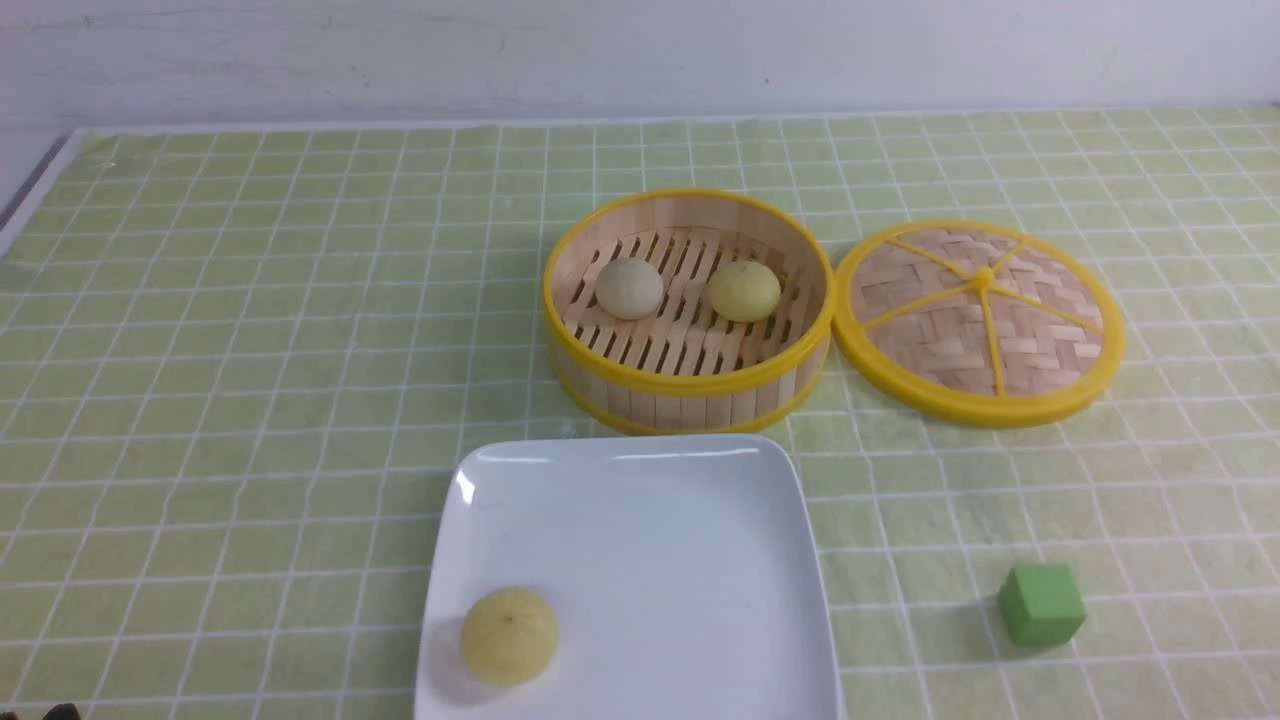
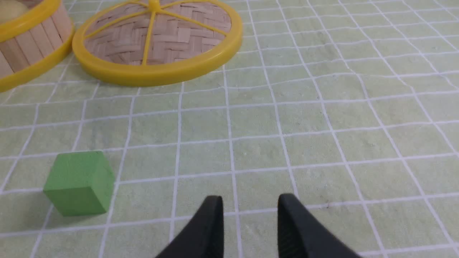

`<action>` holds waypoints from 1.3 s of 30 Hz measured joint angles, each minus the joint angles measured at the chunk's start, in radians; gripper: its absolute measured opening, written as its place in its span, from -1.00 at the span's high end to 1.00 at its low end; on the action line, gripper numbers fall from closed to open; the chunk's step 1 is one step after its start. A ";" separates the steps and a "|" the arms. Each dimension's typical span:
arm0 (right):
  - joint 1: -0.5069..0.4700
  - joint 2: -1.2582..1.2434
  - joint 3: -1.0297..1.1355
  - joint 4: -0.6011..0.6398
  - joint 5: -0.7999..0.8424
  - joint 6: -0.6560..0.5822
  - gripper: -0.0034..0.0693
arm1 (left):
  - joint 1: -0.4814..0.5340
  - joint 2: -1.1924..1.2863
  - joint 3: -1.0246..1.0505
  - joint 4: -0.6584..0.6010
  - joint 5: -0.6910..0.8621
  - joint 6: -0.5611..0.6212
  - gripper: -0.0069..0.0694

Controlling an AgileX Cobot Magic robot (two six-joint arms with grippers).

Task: Put the steamed buns into the plate on the green tablecloth.
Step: 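Reach toward a bun in the bamboo steamer with the right gripper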

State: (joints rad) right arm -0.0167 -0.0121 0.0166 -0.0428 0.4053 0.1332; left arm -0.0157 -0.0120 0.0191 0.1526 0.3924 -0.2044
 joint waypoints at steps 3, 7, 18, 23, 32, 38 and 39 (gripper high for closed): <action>0.000 0.000 0.000 0.000 0.000 0.000 0.25 | 0.000 0.000 0.000 0.000 0.000 0.000 0.19; 0.000 0.000 0.000 0.000 0.000 0.000 0.25 | 0.000 0.000 0.000 0.000 0.000 0.000 0.19; 0.000 0.000 0.000 0.000 0.000 0.000 0.25 | 0.000 0.000 0.000 0.012 0.000 0.000 0.19; 0.000 0.000 0.000 0.000 0.000 0.000 0.25 | 0.000 0.000 0.000 0.014 0.000 0.000 0.19; 0.000 0.000 0.000 0.000 0.000 0.000 0.25 | 0.000 0.000 0.000 0.032 0.000 0.000 0.19; 0.000 0.000 0.000 0.000 0.000 0.000 0.25 | 0.000 0.000 0.000 0.036 0.000 0.000 0.19; 0.000 0.000 0.000 0.000 0.000 0.000 0.25 | 0.000 0.000 0.000 0.036 0.001 0.000 0.19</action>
State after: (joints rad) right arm -0.0167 -0.0121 0.0166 -0.0428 0.4053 0.1332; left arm -0.0157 -0.0120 0.0191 0.1883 0.3933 -0.2044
